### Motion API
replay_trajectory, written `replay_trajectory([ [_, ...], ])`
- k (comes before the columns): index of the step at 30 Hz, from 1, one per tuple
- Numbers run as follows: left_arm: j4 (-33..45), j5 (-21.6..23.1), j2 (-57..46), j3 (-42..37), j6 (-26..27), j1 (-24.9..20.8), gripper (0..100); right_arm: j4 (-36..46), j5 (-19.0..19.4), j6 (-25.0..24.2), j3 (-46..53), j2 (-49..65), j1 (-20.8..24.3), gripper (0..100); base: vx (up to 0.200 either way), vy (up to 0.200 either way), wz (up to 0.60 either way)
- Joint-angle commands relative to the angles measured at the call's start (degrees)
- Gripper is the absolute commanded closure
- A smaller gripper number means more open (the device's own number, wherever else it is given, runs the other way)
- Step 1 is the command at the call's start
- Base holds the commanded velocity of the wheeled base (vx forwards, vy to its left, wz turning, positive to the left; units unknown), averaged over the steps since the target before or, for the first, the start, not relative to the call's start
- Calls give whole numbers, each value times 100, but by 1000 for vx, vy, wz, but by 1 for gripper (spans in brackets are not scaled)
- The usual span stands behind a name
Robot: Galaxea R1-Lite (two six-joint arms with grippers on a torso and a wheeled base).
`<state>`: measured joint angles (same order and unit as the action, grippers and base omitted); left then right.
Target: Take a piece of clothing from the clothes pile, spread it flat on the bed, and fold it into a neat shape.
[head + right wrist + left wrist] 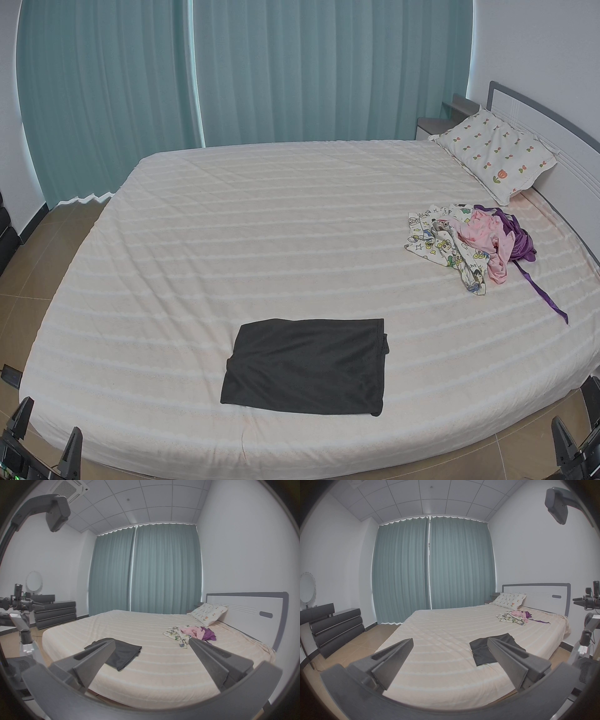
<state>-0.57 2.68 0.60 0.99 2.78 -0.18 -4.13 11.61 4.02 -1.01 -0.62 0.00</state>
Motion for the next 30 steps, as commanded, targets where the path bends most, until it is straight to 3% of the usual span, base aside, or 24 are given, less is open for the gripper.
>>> replay_trajectory([
  [1, 84, 39, -42, -90, -146, -8, 0, 123, -1125, -165, 92, 62, 0, 0, 0, 0, 0],
  [3, 92, 39, -42, -90, -252, 1, 0, 404, -1635, -183, -4, 53, 18, 0, 0, 0, 0],
  [7, 75, 31, -33, -90, -243, 1, 0, 492, -1872, -341, -48, 53, 18, 0, 0, 0, 0],
  [15, 75, 31, -42, -90, -252, -8, 0, 211, -1345, -341, 31, 62, 0, 0, 0, 0, 0],
  [17, 75, 31, -33, -90, -252, -8, 0, -571, -1204, -121, 101, 62, 0, 0, 0, 0, 0],
  [19, 75, 31, -42, -90, -252, -8, 0, -738, -1090, -95, 101, 62, 0, 0, 0, 0, 0],
  [23, 75, 31, -42, -90, -260, -8, 0, 141, -967, -420, 92, 62, 0, 0, 0, 0, 0],
  [25, 75, 31, -42, -90, -260, -8, 0, 141, -967, -420, 92, 62, 0, 0, 0, 0, 0],
  [26, 66, 22, -42, -90, -287, -8, 0, 484, -1231, -332, 84, 53, -18, 0, 0, 0, 0],
  [30, 66, 13, -33, -90, -278, -8, 0, 536, -1178, -218, 57, 18, 18, 0, 0, 0, 0],
])
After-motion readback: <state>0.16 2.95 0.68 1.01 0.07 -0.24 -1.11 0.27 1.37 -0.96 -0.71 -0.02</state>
